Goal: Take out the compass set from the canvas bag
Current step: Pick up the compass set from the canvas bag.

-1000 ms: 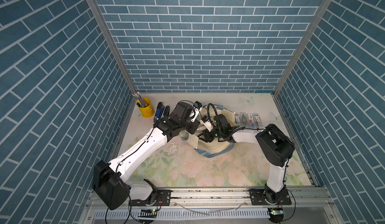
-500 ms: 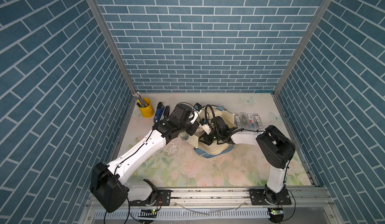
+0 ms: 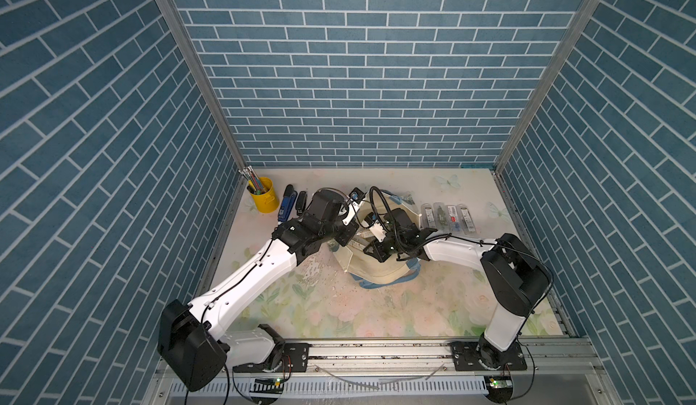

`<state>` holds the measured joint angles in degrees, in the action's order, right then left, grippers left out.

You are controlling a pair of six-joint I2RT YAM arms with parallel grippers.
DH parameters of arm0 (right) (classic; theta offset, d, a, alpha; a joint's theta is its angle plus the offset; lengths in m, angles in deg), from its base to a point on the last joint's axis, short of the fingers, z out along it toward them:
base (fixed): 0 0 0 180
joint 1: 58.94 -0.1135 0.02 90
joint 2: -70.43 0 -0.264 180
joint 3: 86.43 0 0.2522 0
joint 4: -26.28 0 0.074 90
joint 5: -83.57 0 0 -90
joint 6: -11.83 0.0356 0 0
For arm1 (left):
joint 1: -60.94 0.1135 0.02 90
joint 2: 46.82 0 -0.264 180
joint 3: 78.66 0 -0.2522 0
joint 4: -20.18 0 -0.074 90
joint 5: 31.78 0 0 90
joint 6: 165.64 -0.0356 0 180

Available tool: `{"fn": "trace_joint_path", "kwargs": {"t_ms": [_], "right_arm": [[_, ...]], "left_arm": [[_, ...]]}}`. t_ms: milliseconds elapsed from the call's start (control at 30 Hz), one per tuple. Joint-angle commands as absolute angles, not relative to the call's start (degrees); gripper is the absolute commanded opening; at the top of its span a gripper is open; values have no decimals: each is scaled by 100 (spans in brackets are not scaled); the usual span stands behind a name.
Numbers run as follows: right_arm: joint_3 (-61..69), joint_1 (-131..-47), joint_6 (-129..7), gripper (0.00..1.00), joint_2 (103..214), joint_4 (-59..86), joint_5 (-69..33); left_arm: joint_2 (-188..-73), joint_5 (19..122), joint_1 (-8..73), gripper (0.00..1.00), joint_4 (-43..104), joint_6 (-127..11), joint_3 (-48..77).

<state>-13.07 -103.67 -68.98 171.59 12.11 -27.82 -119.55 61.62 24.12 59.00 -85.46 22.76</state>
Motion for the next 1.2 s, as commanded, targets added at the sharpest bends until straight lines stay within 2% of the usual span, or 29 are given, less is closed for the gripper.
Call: {"fn": "trace_joint_path", "kwargs": {"t_ms": [0, 367, 700, 867, 1033, 1167], "right_arm": [[-1147, -10382, -6919, 6, 16833, 1166, -2693], [-1453, -10381, -6885, 3, 15819, 305, -2404], [-2097, -10352, -6950, 0, 13936, -1089, -2432], [-2294, -10083, -6867, 0, 12663, -1485, -2533], [-1942, -9814, -6858, 0, 12044, -2014, -2526], [-1690, -9288, -6762, 0, 11566, -2192, -2404]], "left_arm": [[-11828, 6253, 2384, 0, 5627, -8655, 2309], [-11791, 6224, 2382, 0, 5549, -8391, 2298], [-11796, 6176, 2363, 0, 5348, -8025, 2280], [-11767, 6165, 2359, 0, 5275, -7868, 2307], [-11767, 6074, 2356, 0, 5284, -7827, 2290], [-11715, 6001, 2357, 0, 5302, -7801, 2320]]}}
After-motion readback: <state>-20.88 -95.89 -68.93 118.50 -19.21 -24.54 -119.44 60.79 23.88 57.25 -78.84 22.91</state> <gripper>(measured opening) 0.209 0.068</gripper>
